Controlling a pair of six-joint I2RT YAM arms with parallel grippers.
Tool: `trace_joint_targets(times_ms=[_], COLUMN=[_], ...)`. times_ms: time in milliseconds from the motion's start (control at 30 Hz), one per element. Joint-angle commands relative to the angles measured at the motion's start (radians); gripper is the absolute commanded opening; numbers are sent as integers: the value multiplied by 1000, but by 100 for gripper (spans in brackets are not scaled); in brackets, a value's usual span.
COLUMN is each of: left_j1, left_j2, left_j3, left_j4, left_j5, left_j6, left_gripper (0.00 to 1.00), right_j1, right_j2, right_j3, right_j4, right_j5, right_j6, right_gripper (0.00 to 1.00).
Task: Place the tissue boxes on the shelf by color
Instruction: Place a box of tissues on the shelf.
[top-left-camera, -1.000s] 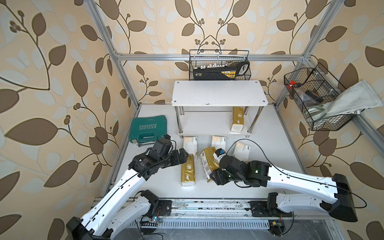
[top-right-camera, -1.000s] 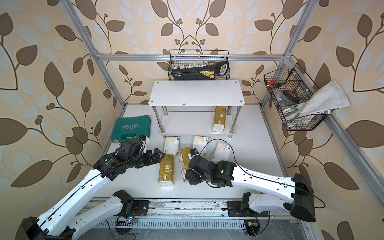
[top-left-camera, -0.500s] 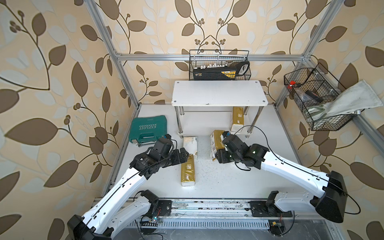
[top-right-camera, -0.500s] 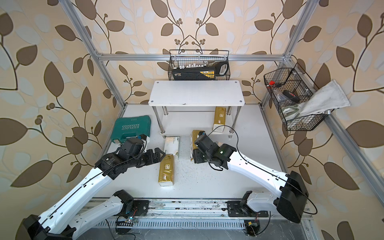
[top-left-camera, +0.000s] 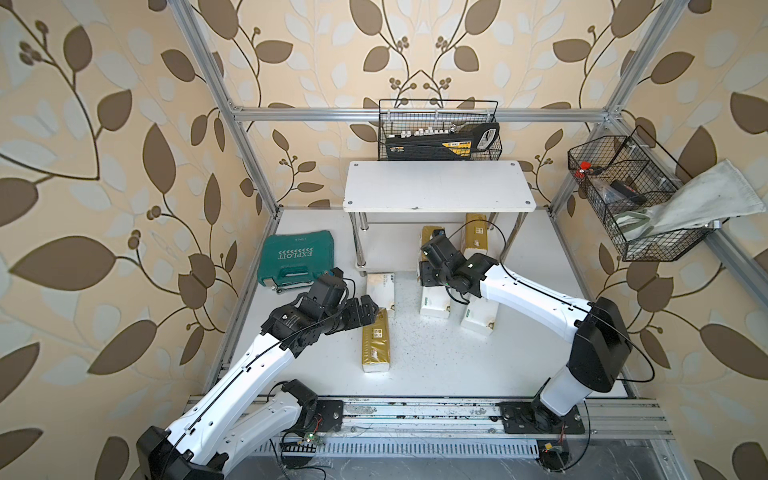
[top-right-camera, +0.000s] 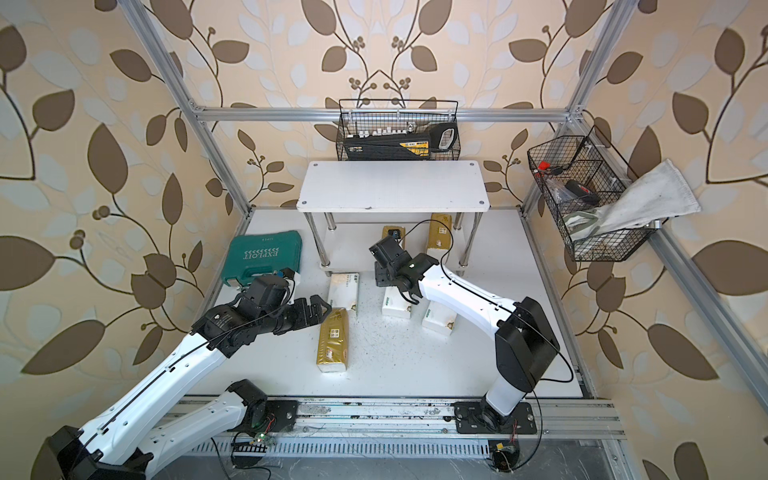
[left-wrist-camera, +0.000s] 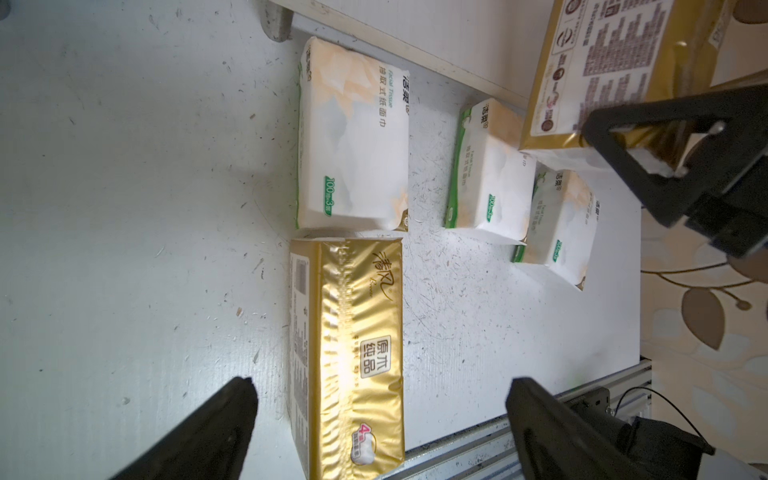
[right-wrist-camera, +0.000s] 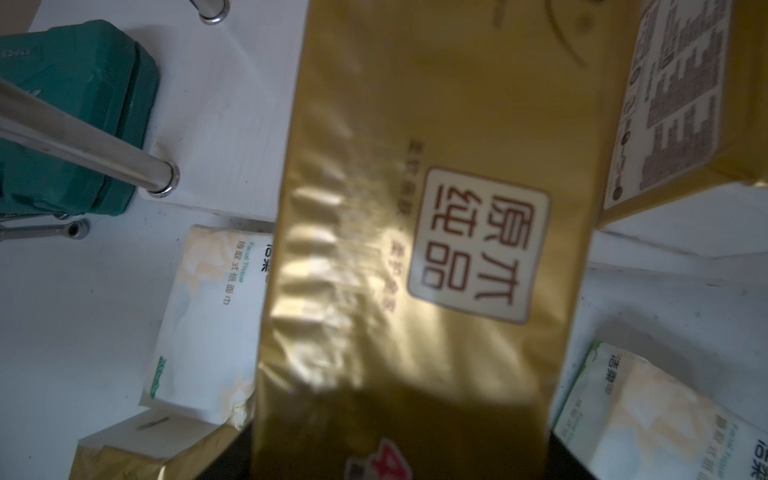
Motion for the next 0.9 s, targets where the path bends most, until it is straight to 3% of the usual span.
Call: trace_joint_targets(times_ms=[0,733,867], left_j1=[-7,-8,-8], left_j2=[0,0,-1], left_j3=[26,20,18], left_j4=[18,15,15], left_j5=[3,6,7], left_j6=[7,-3,-4], left_gripper=[99,99,99], right_j1=[-38,-170,-177], right_j2=[52,292,318], right_j3=[68,266,301], right_j4=[33,-13,-35], right_j5=[40,5,9], right_j6=[-37,-125,-136], right_gripper=[66,69,80])
